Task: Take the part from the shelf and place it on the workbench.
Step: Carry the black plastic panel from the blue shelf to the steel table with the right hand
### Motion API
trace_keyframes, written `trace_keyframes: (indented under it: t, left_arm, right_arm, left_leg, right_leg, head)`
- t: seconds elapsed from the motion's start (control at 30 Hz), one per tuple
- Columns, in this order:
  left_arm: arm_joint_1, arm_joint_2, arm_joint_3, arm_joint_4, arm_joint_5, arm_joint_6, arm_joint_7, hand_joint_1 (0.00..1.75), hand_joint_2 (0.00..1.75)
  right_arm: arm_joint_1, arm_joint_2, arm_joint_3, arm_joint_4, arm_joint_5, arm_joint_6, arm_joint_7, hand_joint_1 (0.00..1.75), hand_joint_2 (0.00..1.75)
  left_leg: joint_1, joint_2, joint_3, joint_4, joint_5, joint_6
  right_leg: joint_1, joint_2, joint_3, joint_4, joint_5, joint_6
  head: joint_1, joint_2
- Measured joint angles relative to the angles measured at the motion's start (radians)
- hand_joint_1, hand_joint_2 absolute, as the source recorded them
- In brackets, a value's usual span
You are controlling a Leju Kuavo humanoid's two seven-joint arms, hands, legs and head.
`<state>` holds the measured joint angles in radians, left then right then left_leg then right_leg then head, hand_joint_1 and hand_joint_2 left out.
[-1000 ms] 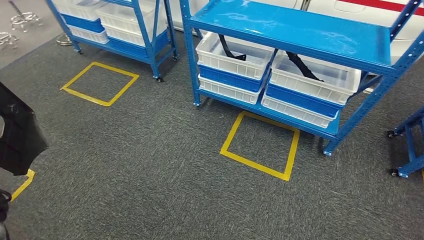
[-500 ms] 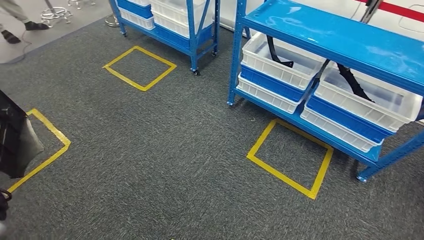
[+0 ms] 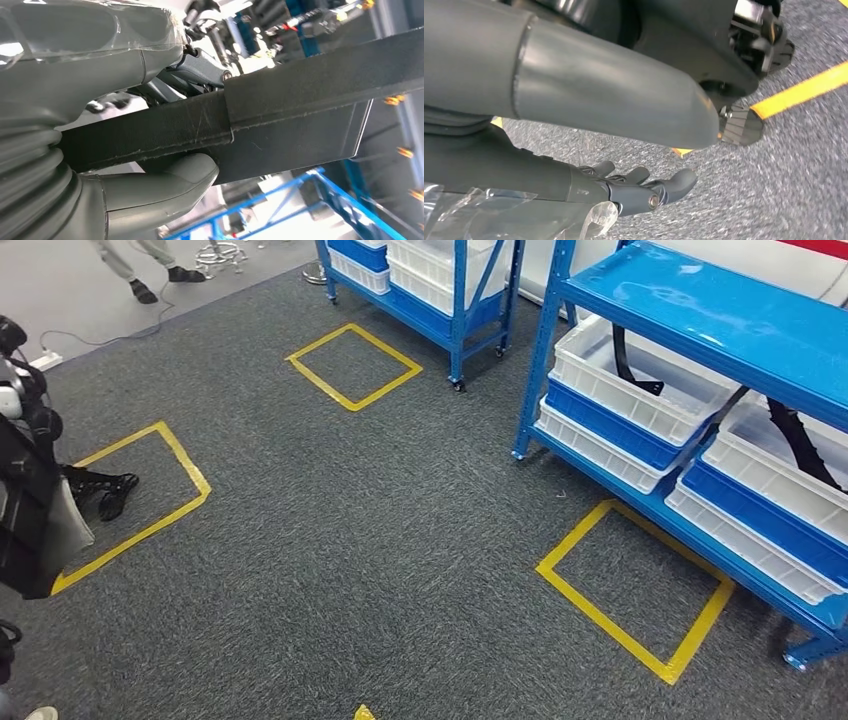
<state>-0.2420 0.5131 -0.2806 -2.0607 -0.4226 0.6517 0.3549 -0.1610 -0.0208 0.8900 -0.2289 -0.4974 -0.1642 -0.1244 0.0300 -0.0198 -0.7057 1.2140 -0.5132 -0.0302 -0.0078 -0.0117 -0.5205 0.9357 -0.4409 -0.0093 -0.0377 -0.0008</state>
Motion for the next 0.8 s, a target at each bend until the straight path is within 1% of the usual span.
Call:
trace_keyframes:
  t: [0.03,0.07,0.1,0.13,0.17,0.2,0.23,0.27,0.3,0.33,0.37,0.4,0.43,0.47,0.5,0.53,0.57,0.6,0.63,0.67,0.7,0.73,0.77,0.8]
  left_arm:
    - [0.001,0.0,-0.002,0.0,0.003,-0.002,0.005,1.75,1.75]
    - [0.001,0.0,-0.004,0.001,0.006,-0.007,0.01,1.75,1.75]
    - [0.0,0.0,-0.005,0.001,0.01,-0.012,0.015,1.75,1.75]
    - [0.0,0.0,-0.007,0.001,0.014,-0.016,0.02,1.75,1.75]
    - [-0.002,0.0,-0.008,0.001,0.017,-0.019,0.023,1.75,1.75]
    - [-0.005,0.0,-0.008,0.001,0.018,-0.019,0.024,1.75,1.75]
    - [-0.007,0.0,-0.009,0.001,0.019,-0.019,0.024,1.75,1.75]
    - [-0.009,0.0,-0.009,0.001,0.02,-0.018,0.024,1.75,1.75]
    - [-0.009,0.0,-0.009,0.001,0.02,-0.016,0.025,1.75,1.75]
    - [-0.009,0.001,-0.009,0.001,0.021,-0.015,0.025,1.75,1.75]
    - [-0.01,0.001,-0.009,0.001,0.022,-0.013,0.025,1.75,1.75]
    - [-0.011,0.002,-0.009,0.001,0.022,-0.012,0.025,1.75,1.75]
    - [-0.013,0.002,-0.01,0.001,0.022,-0.012,0.025,1.75,1.75]
    - [-0.014,0.001,-0.012,0.002,0.023,-0.011,0.025,1.75,1.75]
    - [-0.014,0.001,-0.014,0.003,0.024,-0.011,0.025,1.75,1.75]
    - [-0.014,0.001,-0.016,0.004,0.025,-0.01,0.025,1.75,1.75]
    - [-0.014,0.001,-0.018,0.005,0.027,-0.008,0.025,1.75,1.75]
    - [-0.014,0.001,-0.02,0.006,0.029,-0.006,0.025,1.75,1.75]
    - [-0.014,0.001,-0.022,0.006,0.03,-0.004,0.025,1.75,1.75]
    - [-0.014,0.001,-0.024,0.006,0.031,-0.002,0.025,1.75,1.75]
    - [-0.015,0.001,-0.025,0.006,0.033,-0.001,0.025,1.75,1.75]
    - [-0.016,0.001,-0.027,0.006,0.033,0.0,0.025,1.75,1.75]
    - [-0.017,0.001,-0.029,0.007,0.034,0.0,0.024,1.75,1.75]
    - [-0.017,0.001,-0.03,0.007,0.034,0.0,0.024,1.75,1.75]
  right_arm:
    - [0.001,0.0,0.0,0.0,-0.001,0.0,0.001,0.0,0.0]
    - [0.001,0.0,0.0,0.0,-0.002,0.0,0.001,0.0,0.0]
    - [0.001,0.001,0.0,0.0,-0.003,0.0,0.002,0.0,0.0]
    - [0.0,0.002,0.0,0.0,-0.004,0.001,0.002,0.0,0.0]
    - [0.001,0.002,0.0,0.0,-0.004,0.001,0.001,0.0,0.0]
    - [0.001,0.003,0.0,0.0,-0.004,0.001,0.001,0.0,0.0]
    - [0.001,0.003,0.0,0.0,-0.004,0.001,0.001,0.0,0.0]
    - [0.0,0.003,0.0,0.0,-0.004,0.001,0.001,0.0,0.0]
    - [-0.001,0.003,0.0,0.0,-0.004,0.001,0.002,0.0,0.0]
    - [-0.003,0.003,0.0,0.0,-0.004,0.001,0.002,0.0,0.0]
    - [-0.004,0.003,0.0,0.0,-0.004,0.001,0.002,0.0,0.0]
    - [-0.005,0.003,0.0,0.0,-0.004,0.001,0.002,0.0,0.0]
    - [-0.003,0.003,0.0,0.0,-0.004,0.001,0.003,0.0,0.0]
    - [-0.002,0.003,0.0,0.0,-0.004,0.001,0.004,0.0,0.0]
    - [0.0,0.003,0.0,0.0,-0.004,0.001,0.006,0.0,0.0]
    - [0.003,0.003,0.0,0.0,-0.004,0.001,0.007,0.0,0.0]
    - [0.004,0.003,0.0,0.0,-0.004,0.001,0.009,0.0,0.0]
    - [0.006,0.003,0.0,0.0,-0.004,0.001,0.01,0.0,0.0]
    - [0.006,0.002,0.0,0.0,-0.004,0.001,0.011,0.0,0.0]
    - [0.007,0.002,0.0,0.0,-0.004,0.001,0.012,0.0,0.0]
    - [0.008,0.002,0.0,0.0,-0.004,0.002,0.012,0.0,0.0]
    - [0.008,0.002,0.0,0.0,-0.004,0.002,0.012,0.0,0.0]
    - [0.006,0.002,0.0,0.0,-0.004,0.003,0.013,0.0,0.0]
    - [0.003,0.002,0.0,0.0,-0.003,0.004,0.013,0.0,0.0]
  left_leg:
    - [0.0,0.003,-0.015,0.033,-0.006,-0.002]
    - [0.0,0.007,-0.007,0.022,0.007,-0.003]
    - [0.0,0.015,0.023,-0.034,0.036,-0.003]
    - [-0.001,0.037,0.069,-0.116,0.071,-0.001]
    - [-0.004,0.06,0.11,-0.193,0.099,0.004]
    - [-0.008,0.079,0.138,-0.249,0.117,0.01]
    - [-0.011,0.089,0.15,-0.277,0.125,0.016]
    - [-0.015,0.081,0.148,-0.282,0.126,0.023]
    - [-0.015,0.068,0.146,-0.283,0.129,0.029]
    - [-0.014,0.057,0.145,-0.285,0.131,0.034]
    - [-0.012,0.045,0.146,-0.287,0.133,0.039]
    - [-0.009,0.035,0.147,-0.29,0.136,0.044]
    - [-0.007,0.026,0.147,-0.291,0.137,0.047]
    - [-0.007,0.015,0.146,-0.291,0.137,0.049]
    - [-0.008,0.004,0.146,-0.291,0.138,0.05]
    - [-0.008,-0.009,0.145,-0.29,0.138,0.051]
    - [-0.007,-0.023,0.146,-0.29,0.138,0.05]
    - [-0.006,-0.038,0.147,-0.29,0.138,0.05]
    - [-0.004,-0.053,0.149,-0.289,0.137,0.048]
    - [-0.003,-0.066,0.148,-0.288,0.137,0.044]
    - [-0.003,-0.078,0.146,-0.285,0.137,0.039]
    - [-0.002,-0.088,0.142,-0.284,0.138,0.032]
    - [0.0,-0.099,0.137,-0.285,0.14,0.025]
    - [0.003,-0.111,0.134,-0.287,0.144,0.019]
  right_leg:
    - [0.001,-0.014,0.0,0.0,-0.001,-0.001]
    - [0.002,-0.029,0.001,0.0,-0.002,-0.001]
    - [0.002,-0.042,0.003,0.0,-0.004,0.0]
    - [0.003,-0.054,0.006,0.0,-0.007,0.002]
    - [0.007,-0.065,0.009,0.002,-0.011,0.006]
    - [0.01,-0.075,0.011,0.003,-0.014,0.011]
    - [0.014,-0.084,0.013,0.003,-0.017,0.015]
    - [0.016,-0.095,0.014,0.003,-0.019,0.02]
    - [0.015,-0.105,0.016,0.002,-0.02,0.023]
    - [0.013,-0.105,0.017,0.005,-0.025,0.028]
    - [0.011,-0.09,0.013,0.02,-0.039,0.033]
    - [0.008,-0.066,-0.002,0.056,-0.064,0.038]
    - [0.005,-0.036,-0.027,0.114,-0.096,0.041]
    - [0.004,-0.013,-0.061,0.186,-0.131,0.043]
    - [0.003,-0.003,-0.096,0.255,-0.156,0.044]
    - [0.003,0.002,-0.119,0.298,-0.164,0.045]
    - [0.002,0.004,-0.126,0.303,-0.152,0.045]
    - [0.0,0.008,-0.112,0.266,-0.12,0.045]
    - [-0.004,0.021,-0.083,0.197,-0.077,0.045]
    - [-0.009,0.051,-0.053,0.125,-0.043,0.047]
    - [-0.013,0.078,-0.03,0.068,-0.019,0.047]
    - [-0.015,0.098,-0.017,0.036,-0.009,0.047]
    - [-0.013,0.104,-0.015,0.028,-0.011,0.044]
    - [-0.011,0.092,-0.016,0.027,-0.009,0.037]
  head:
    - [0.0,0.0]
    - [0.0,0.0]
    - [0.0,0.0]
    - [0.0,0.0]
    - [0.0,0.0]
    - [0.0,0.0]
    - [0.001,0.0]
    - [0.001,0.0]
    - [0.002,0.0]
    - [0.002,0.0]
    - [0.002,0.0]
    - [0.003,0.0]
    - [0.003,0.0]
    - [0.004,0.0]
    - [0.004,0.0]
    - [0.004,0.0]
    - [0.004,0.0]
    - [0.004,0.0]
    - [0.004,0.0]
    - [0.004,0.0]
    - [0.004,0.0]
    - [0.004,0.0]
    - [0.004,0.0]
    - [0.003,0.0]
